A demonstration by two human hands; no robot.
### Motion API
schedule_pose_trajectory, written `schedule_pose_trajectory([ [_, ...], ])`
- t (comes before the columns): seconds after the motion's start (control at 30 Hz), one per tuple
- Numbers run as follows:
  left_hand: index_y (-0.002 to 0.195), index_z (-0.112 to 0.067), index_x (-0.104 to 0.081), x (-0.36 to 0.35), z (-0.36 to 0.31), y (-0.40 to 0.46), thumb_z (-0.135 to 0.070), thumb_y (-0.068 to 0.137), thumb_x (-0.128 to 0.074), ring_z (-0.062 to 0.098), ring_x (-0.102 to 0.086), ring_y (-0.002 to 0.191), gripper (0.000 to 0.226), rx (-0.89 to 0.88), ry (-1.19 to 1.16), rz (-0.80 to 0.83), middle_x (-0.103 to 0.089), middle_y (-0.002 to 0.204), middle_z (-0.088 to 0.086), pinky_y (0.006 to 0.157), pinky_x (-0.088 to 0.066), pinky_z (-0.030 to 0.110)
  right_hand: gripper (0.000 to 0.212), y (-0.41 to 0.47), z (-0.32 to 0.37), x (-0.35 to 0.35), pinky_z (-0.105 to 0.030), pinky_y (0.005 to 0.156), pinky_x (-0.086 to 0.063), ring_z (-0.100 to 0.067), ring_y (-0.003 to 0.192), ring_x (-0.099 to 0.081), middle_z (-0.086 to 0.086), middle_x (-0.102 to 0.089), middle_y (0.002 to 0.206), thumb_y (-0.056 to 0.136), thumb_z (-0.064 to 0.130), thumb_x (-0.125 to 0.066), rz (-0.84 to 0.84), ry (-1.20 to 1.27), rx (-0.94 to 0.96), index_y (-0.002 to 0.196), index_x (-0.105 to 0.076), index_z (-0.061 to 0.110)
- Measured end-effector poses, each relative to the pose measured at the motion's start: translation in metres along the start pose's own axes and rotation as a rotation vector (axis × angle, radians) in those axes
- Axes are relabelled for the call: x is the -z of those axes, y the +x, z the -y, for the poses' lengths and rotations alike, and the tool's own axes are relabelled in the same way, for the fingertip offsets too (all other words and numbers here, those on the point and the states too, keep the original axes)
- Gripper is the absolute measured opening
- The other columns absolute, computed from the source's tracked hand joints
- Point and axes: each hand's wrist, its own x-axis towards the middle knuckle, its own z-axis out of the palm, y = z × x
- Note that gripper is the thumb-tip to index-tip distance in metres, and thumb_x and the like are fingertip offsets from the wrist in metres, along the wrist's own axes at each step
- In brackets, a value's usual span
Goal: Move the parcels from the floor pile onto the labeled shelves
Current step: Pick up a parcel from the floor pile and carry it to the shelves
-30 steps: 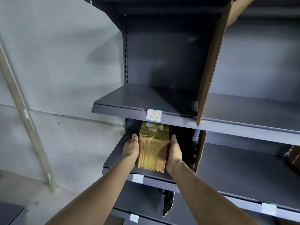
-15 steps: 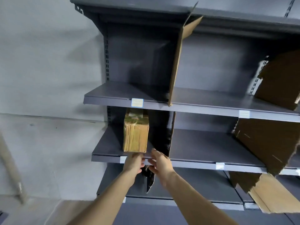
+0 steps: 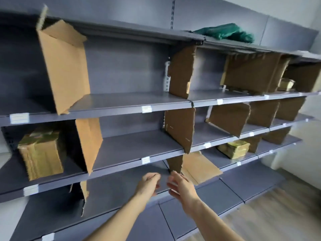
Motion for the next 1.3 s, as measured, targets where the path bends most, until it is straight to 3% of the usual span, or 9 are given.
schedule_pose_trajectory([
  [0.17,0.09,-0.024,-0.066,-0.169,-0.001,-0.02,-0.026,0.097,-0.058,0.021,-0.07,0.089,0.011,-0.019,0.057,0.174,-0.071,0.1,0.002,0.079,-0.055,0.035,0.02,-0.002,0.014,0.19,-0.045,0.103,-0.051,-0.025,0.093,-0.066,-0.007,-0.072,0.097,0.103,0.023,-0.056,-0.213,0.096,-0.004,0.095,-0.068,0.009],
  [0.3,0.095,-0.018,-0.066,-0.298,0.013,-0.05,-0.021,0.099,-0.056,0.021,-0.067,0.081,0.011,0.029,0.038,0.312,-0.068,0.099,0.006,0.068,-0.051,0.03,0.012,-0.024,0.005,0.327,-0.032,0.074,-0.05,-0.022,0.081,-0.057,-0.004,-0.065,0.079,0.097,0.013,-0.057,-0.39,0.13,-0.027,0.09,-0.066,0.012],
  [0.4,0.1,-0.011,-0.068,-0.382,0.027,-0.079,-0.019,0.096,-0.06,0.022,-0.069,0.075,0.012,0.147,-0.002,0.389,-0.072,0.098,0.01,0.062,-0.052,0.028,0.011,-0.051,-0.003,0.42,-0.028,0.07,-0.047,-0.021,0.079,-0.06,-0.003,-0.066,0.081,0.097,0.013,-0.057,-0.514,0.165,-0.062,0.089,-0.065,0.015],
  [0.53,0.102,-0.009,-0.07,-0.473,0.03,-0.103,-0.02,0.095,-0.061,0.02,-0.069,0.075,0.016,0.158,0.07,0.504,-0.072,0.094,0.008,0.061,-0.051,0.027,0.012,-0.083,-0.009,0.516,-0.029,0.074,-0.048,-0.019,0.076,-0.062,-0.002,-0.067,0.081,0.098,0.017,-0.057,-0.627,0.166,-0.07,0.089,-0.066,0.015],
  [0.73,0.1,-0.012,-0.069,-0.632,0.012,-0.125,-0.021,0.095,-0.06,0.02,-0.069,0.078,0.014,0.09,0.143,0.727,-0.072,0.094,0.006,0.065,-0.051,0.028,0.01,-0.117,-0.004,0.644,-0.026,0.059,-0.039,-0.02,0.076,-0.053,-0.005,-0.06,0.082,0.099,0.011,-0.054,-0.826,0.185,-0.031,0.092,-0.061,0.012],
  [0.87,0.098,-0.014,-0.069,-0.74,0.002,-0.124,-0.022,0.096,-0.058,0.02,-0.069,0.08,0.013,0.052,0.168,0.854,-0.071,0.095,0.006,0.069,-0.051,0.028,0.011,-0.11,0.01,0.728,-0.027,0.063,-0.043,-0.02,0.078,-0.055,-0.006,-0.062,0.086,0.101,0.014,-0.054,-0.938,0.211,-0.011,0.096,-0.064,0.011],
  [1.0,0.095,-0.016,-0.068,-0.851,-0.013,-0.108,-0.023,0.095,-0.059,0.021,-0.069,0.081,0.012,0.027,0.171,0.93,-0.072,0.095,0.006,0.07,-0.051,0.029,0.016,-0.087,0.03,0.815,-0.026,0.064,-0.045,-0.019,0.078,-0.058,-0.008,-0.064,0.09,0.103,0.015,-0.053,-1.041,0.232,0.011,0.108,-0.067,0.008],
  [1.3,0.094,-0.014,-0.068,-1.051,-0.034,-0.092,-0.019,0.097,-0.055,0.019,-0.067,0.078,0.015,0.014,0.309,1.033,-0.071,0.094,0.007,0.07,-0.048,0.03,0.019,-0.045,0.073,0.983,-0.025,0.065,-0.045,-0.016,0.073,-0.06,-0.007,-0.067,0.09,0.102,0.011,-0.049,-1.14,0.242,0.003,0.115,-0.063,0.009],
])
